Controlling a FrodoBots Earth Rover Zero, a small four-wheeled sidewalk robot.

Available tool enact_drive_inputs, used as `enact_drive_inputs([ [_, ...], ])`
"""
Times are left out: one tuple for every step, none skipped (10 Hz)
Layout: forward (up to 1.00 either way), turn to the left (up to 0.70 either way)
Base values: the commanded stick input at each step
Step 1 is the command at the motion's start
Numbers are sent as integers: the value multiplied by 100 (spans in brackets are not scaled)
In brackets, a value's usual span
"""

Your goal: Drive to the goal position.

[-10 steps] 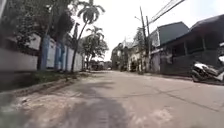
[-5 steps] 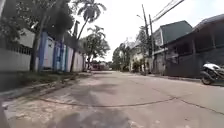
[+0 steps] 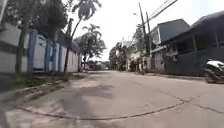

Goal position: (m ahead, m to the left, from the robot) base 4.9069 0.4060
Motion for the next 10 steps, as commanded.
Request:
enact_drive_inputs([
  [85,0],
  [85,0],
  [85,0],
  [85,0],
  [85,0],
  [85,0],
  [85,0],
  [85,0],
  [85,0],
  [85,0],
])
